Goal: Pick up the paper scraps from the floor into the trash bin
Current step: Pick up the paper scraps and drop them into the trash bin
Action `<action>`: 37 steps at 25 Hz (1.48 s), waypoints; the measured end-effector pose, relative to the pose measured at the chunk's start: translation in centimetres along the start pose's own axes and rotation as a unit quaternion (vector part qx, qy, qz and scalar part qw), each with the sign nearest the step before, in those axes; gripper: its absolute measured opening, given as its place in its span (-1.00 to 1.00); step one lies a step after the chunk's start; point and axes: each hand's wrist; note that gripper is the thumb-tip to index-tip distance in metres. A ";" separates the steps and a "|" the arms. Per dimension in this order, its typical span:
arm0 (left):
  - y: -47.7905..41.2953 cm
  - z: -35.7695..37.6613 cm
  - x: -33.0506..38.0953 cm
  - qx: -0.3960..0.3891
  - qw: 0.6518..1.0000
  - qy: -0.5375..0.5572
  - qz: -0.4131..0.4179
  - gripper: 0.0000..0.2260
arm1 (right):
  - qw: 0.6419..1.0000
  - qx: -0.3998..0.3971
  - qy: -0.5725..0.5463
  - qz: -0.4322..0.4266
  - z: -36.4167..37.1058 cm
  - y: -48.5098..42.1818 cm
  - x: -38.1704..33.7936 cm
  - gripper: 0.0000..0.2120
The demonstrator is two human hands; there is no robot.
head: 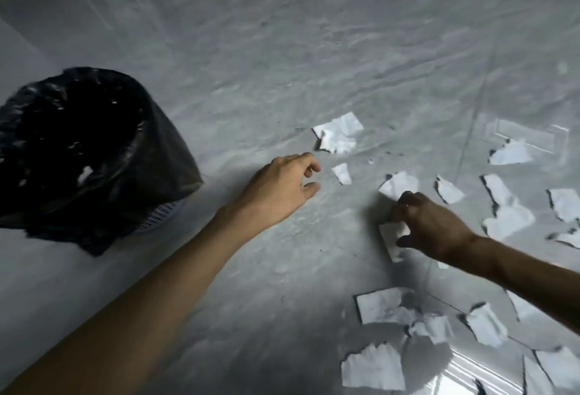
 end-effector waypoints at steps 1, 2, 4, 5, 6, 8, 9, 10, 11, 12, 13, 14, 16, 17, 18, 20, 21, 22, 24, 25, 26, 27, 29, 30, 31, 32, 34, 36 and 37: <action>-1.1 1.3 0.1 -0.015 1.000 0.003 -0.005 -0.75 | 1.000 0.015 0.001 -0.009 1.1 0.2 0.6 -0.57; -2.2 2.6 0.1 -0.025 1.000 -0.002 -0.004 -0.73 | 0.999 0.029 -0.011 -0.020 1.9 0.3 1.1 -0.66; -4.6 5.1 -0.1 -0.026 0.999 -0.021 0.005 -0.69 | 0.996 0.050 -0.055 -0.042 2.4 0.4 1.5 -0.87; -5.7 6.3 -0.3 -0.023 0.999 -0.027 0.005 -0.66 | 0.994 0.058 -0.084 -0.045 2.5 0.5 1.8 -0.90; -6.7 7.5 -0.6 -0.022 0.999 -0.033 0.002 -0.63 | 0.990 0.071 -0.119 -0.039 2.5 0.5 2.1 -0.89; -8.2 9.5 -1.4 -0.037 0.996 -0.075 0.007 -0.61 | 0.974 0.130 -0.183 -0.014 1.8 0.1 2.6 -0.87; -8.7 10.2 -1.8 -0.043 0.993 -0.105 0.021 -0.63 | 0.966 0.165 -0.202 0.000 1.2 -0.5 2.9 -0.88; -9.1 10.6 -2.2 -0.043 0.991 -0.125 0.038 -0.70 | 0.960 0.185 -0.208 0.013 0.5 -1.2 3.2 -0.88; -9.4 10.8 -2.5 -0.038 0.990 -0.128 0.051 -0.78 | 0.962 0.187 -0.199 0.020 -0.1 -2.2 3.4 -0.89; -9.5 10.9 -2.8 -0.033 0.991 -0.118 0.057 -0.87 | 0.968 0.176 -0.179 0.019 -0.7 -3.2 3.5 -0.89; -9.5 10.9 -2.9 -0.025 0.993 -0.104 0.054 -0.93 | 0.976 0.155 -0.152 0.013 -1.0 -4.2 3.4 -0.91; -9.3 10.9 -3.1 -0.009 0.995 -0.088 0.047 -0.97 | 0.983 0.133 -0.123 0.005 -1.0 -5.0 3.2 -0.92; -8.9 10.7 -3.2 0.053 0.996 -0.058 0.039 -0.97 | 0.992 0.102 -0.073 -0.008 -0.5 -5.9 2.8 -0.93; -9.1 10.5 -3.2 0.091 0.994 -0.051 0.040 -0.96 | 0.992 0.103 -0.069 -0.008 -0.1 -6.1 2.7 -0.93; -9.7 10.2 -3.2 0.121 0.991 -0.049 0.040 -0.96 | 0.990 0.111 -0.083 -0.006 0.2 -6.2 2.7 -0.94; -11.6 9.5 -3.4 0.122 0.990 -0.067 0.027 -0.96 | 0.981 0.131 -0.143 0.005 0.5 -6.0 2.5 -0.95; -12.6 9.3 -3.6 0.091 0.992 -0.081 0.017 -0.95 | 0.972 0.146 -0.182 0.018 0.4 -5.7 2.4 -0.97; -13.4 9.5 -3.7 0.051 0.994 -0.094 0.009 -0.93 | 0.958 0.165 -0.230 0.039 0.2 -5.3 2.2 -0.99; -14.1 10.2 -3.8 0.004 0.993 -0.114 0.002 -0.90 | 0.914 0.204 -0.343 0.081 -0.7 -4.3 1.8 -0.95; -14.1 10.5 -3.8 0.005 0.993 -0.120 0.003 -0.89 | 0.887 0.215 -0.397 0.098 -1.3 -3.7 1.7 -0.92; -14.0 10.7 -3.8 0.014 0.992 -0.123 0.006 -0.88 | 0.860 0.217 -0.446 0.116 -1.9 -3.0 1.5 -0.91; -13.8 10.8 -3.8 0.027 0.992 -0.122 0.011 -0.89 | 0.832 0.214 -0.495 0.132 -2.4 -2.4 1.4 -0.90; -12.9 10.6 -3.5 0.055 0.993 -0.101 0.014 -0.92 | 0.771 0.188 -0.588 0.155 -3.1 -1.2 0.7 -0.92; -12.3 10.4 -3.2 0.069 0.994 -0.080 0.004 -0.93 | 0.744 0.168 -0.627 0.161 -3.3 -0.7 0.0 -0.93; -11.5 10.1 -2.9 0.087 0.995 -0.052 -0.010 -0.94 | 0.720 0.148 -0.658 0.164 -3.4 -0.3 -0.7 -0.93; -10.6 9.6 -2.3 0.110 0.993 -0.018 -0.026 -0.95 | 0.700 0.131 -0.683 0.164 -3.5 0.0 -1.4 -0.93; -8.2 7.8 -0.7 0.162 0.984 0.055 -0.056 -0.94 | 0.670 0.105 -0.719 0.152 -4.1 0.6 -2.8 -0.91; -5.7 4.8 0.8 0.213 0.968 0.115 -0.069 -0.91 | 0.674 0.093 -0.717 0.147 -4.7 0.8 -4.5 -0.90; -4.5 2.8 1.6 0.234 0.960 0.139 -0.069 -0.90 | 0.687 0.091 -0.707 0.144 -5.1 0.8 -5.6 -0.91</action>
Point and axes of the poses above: each hand's wrist, its own y-axis away from the middle knuckle, its own z-axis out of the palm, x = y × z, and after that the axes turned 7 degrees about z, right-handed
